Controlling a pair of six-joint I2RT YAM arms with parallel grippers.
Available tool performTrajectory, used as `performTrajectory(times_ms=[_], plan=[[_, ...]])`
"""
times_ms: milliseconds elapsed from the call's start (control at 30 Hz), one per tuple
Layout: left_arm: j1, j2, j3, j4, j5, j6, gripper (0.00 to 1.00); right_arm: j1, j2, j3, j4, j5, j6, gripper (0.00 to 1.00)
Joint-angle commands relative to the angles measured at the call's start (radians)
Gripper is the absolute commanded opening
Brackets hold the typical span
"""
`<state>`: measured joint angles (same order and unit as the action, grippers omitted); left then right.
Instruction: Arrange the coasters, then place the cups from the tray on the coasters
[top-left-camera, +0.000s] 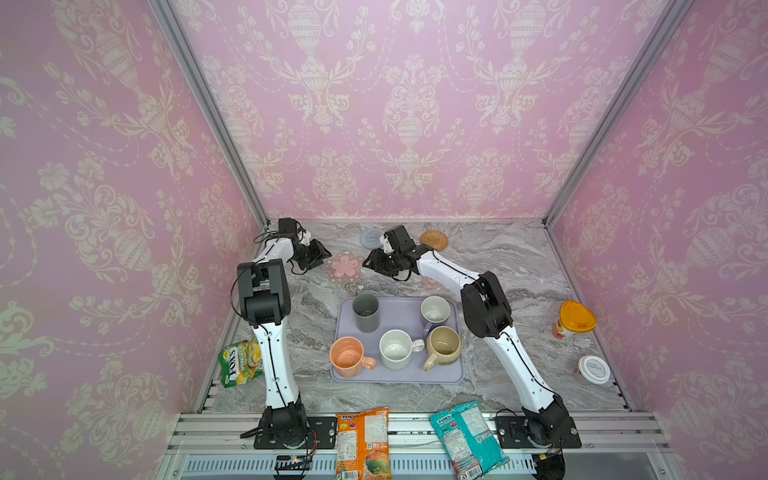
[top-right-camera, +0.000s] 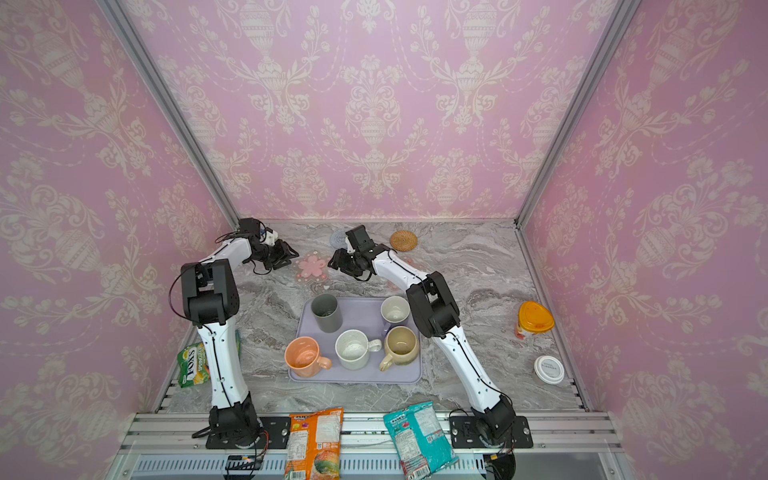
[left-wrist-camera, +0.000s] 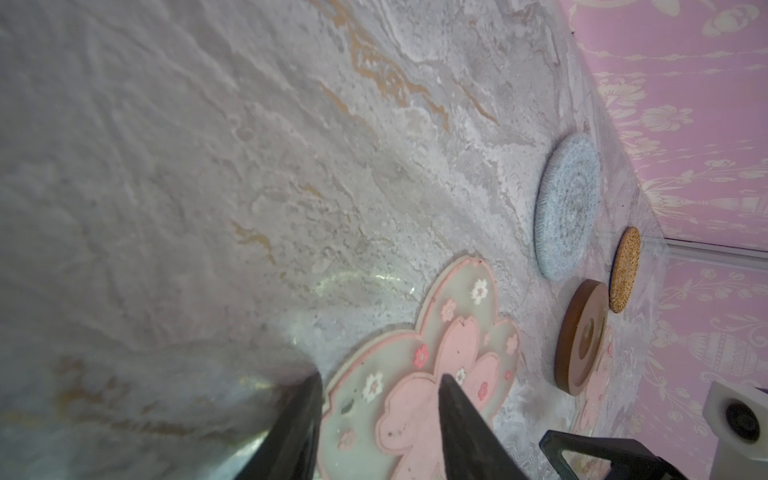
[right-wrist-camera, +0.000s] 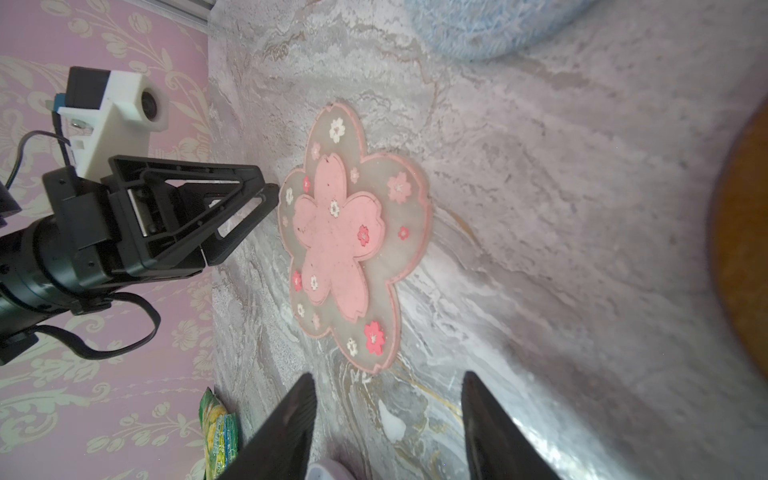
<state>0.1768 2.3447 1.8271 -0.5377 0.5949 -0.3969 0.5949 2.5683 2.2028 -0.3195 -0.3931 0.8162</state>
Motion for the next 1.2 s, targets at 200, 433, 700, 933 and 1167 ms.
performTrajectory(times_ms=[200,433,700,933,1167], plan=[[-0.101,0.088,-0.014,-0.14,0.032,0.013,0.48,-0.014,0.038,-0.016,0.011,0.011,0.008,0.57],[-0.145,0.077,-0.026,-0.159,0.057,0.037,0.48,-0.024,0.047,-0.029,0.026,0.003,0.013,0.57],[-0.149,0.044,-0.066,-0.123,0.019,0.006,0.48,-0.04,0.012,-0.108,0.056,-0.004,0.008,0.57],[-0.126,0.039,-0.027,-0.137,0.021,-0.01,0.48,-0.046,-0.039,-0.197,0.092,-0.016,0.006,0.58],[-0.127,0.042,-0.029,-0.153,0.034,0.0,0.48,-0.043,-0.095,-0.309,0.147,-0.033,0.036,0.57]])
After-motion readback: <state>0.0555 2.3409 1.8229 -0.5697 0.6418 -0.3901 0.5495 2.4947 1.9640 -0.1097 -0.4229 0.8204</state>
